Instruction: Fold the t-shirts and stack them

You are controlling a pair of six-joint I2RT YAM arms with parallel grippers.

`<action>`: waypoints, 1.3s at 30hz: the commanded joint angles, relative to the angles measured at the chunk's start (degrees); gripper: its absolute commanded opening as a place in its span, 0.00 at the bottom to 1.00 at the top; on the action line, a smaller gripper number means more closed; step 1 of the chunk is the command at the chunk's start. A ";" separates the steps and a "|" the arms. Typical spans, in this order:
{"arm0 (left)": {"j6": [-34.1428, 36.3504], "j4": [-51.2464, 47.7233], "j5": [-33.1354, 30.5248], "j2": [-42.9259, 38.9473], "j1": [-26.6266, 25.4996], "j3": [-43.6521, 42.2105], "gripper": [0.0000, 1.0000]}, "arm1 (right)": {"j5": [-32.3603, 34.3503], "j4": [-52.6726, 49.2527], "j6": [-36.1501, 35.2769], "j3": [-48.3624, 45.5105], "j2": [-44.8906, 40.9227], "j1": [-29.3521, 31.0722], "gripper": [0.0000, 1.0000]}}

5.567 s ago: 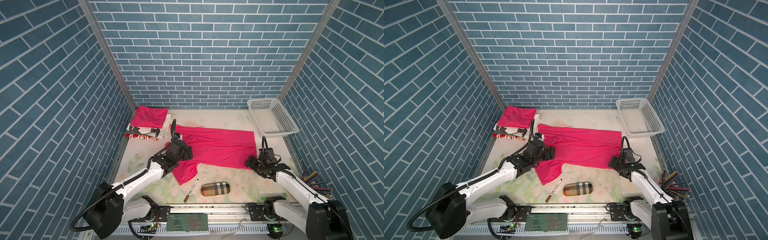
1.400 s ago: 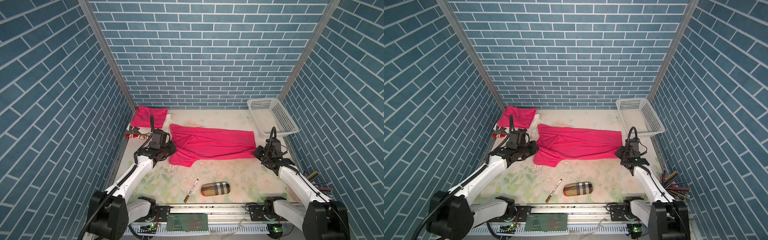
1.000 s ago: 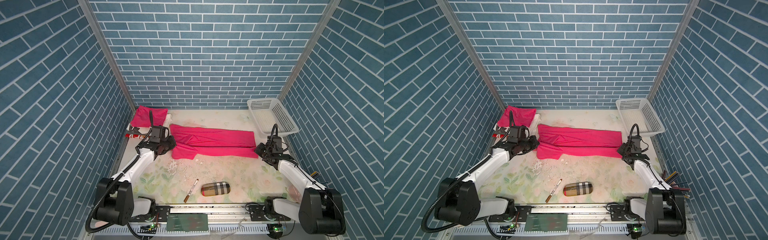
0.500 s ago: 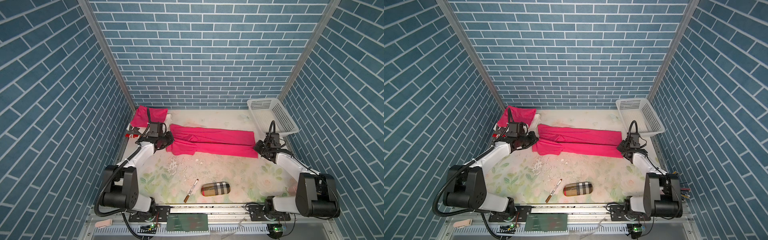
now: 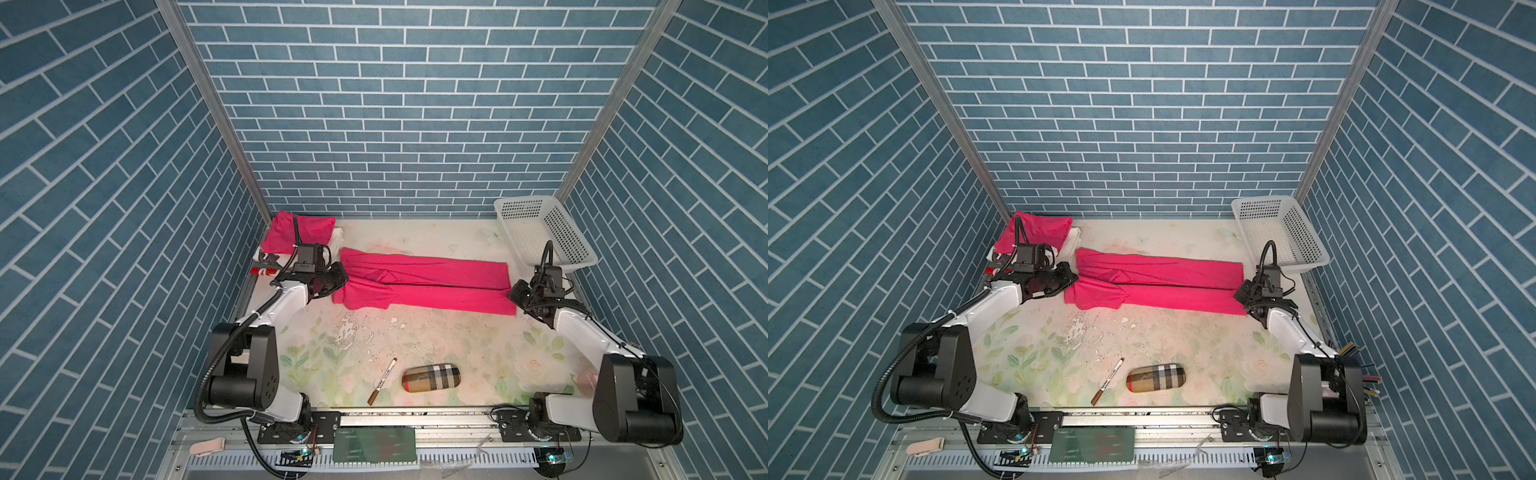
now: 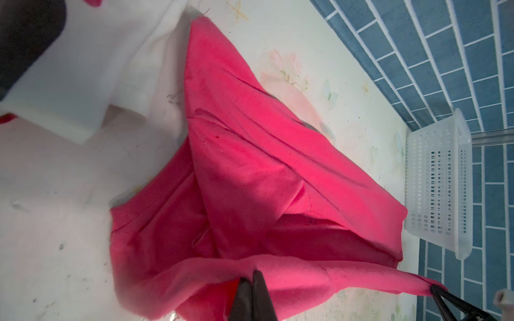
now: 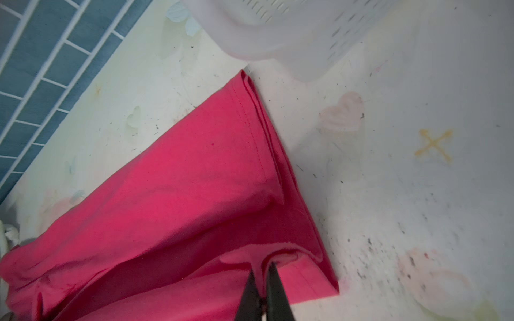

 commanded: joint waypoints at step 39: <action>-2.93 4.75 1.22 7.57 0.52 1.13 0.00 | -5.92 0.43 -1.73 -4.10 2.01 -2.55 0.14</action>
